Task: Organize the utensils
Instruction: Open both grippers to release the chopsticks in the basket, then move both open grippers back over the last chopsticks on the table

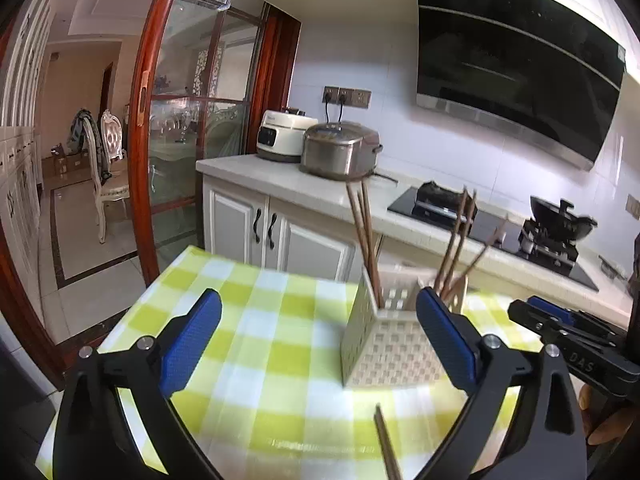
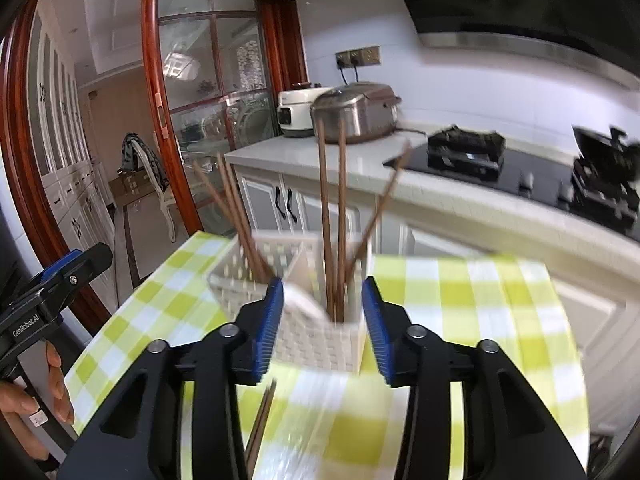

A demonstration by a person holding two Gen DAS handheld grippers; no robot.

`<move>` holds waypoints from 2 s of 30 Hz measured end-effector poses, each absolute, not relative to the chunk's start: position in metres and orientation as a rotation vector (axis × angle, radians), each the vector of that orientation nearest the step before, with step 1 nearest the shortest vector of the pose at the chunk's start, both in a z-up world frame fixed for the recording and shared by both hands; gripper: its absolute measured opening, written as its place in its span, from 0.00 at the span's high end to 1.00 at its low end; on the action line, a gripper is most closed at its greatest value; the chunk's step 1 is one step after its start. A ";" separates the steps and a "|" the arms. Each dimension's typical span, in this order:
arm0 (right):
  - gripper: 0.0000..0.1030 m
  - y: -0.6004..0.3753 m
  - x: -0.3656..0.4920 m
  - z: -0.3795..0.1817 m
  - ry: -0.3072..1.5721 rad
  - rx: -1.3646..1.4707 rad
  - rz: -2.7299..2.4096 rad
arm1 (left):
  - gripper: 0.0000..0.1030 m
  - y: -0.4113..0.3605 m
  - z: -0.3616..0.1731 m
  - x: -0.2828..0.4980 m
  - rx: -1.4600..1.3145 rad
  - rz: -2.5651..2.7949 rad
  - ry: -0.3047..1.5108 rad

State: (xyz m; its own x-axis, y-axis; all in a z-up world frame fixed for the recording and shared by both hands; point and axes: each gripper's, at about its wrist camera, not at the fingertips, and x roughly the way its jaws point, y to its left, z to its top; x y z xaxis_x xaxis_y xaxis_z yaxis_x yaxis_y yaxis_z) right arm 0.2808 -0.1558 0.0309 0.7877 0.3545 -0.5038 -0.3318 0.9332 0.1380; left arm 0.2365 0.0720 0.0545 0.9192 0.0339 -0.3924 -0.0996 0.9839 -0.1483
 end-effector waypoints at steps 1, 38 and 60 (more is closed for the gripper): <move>0.59 -0.159 0.274 0.026 0.559 0.058 0.369 | 0.08 0.070 0.049 0.231 -0.160 0.070 0.407; 0.66 -0.114 0.216 -0.095 0.779 0.011 0.332 | 0.05 0.054 -0.056 0.147 0.054 0.098 0.523; 0.88 -0.066 0.241 -0.108 0.872 -0.126 0.325 | 0.05 0.078 -0.064 0.142 0.023 0.105 0.523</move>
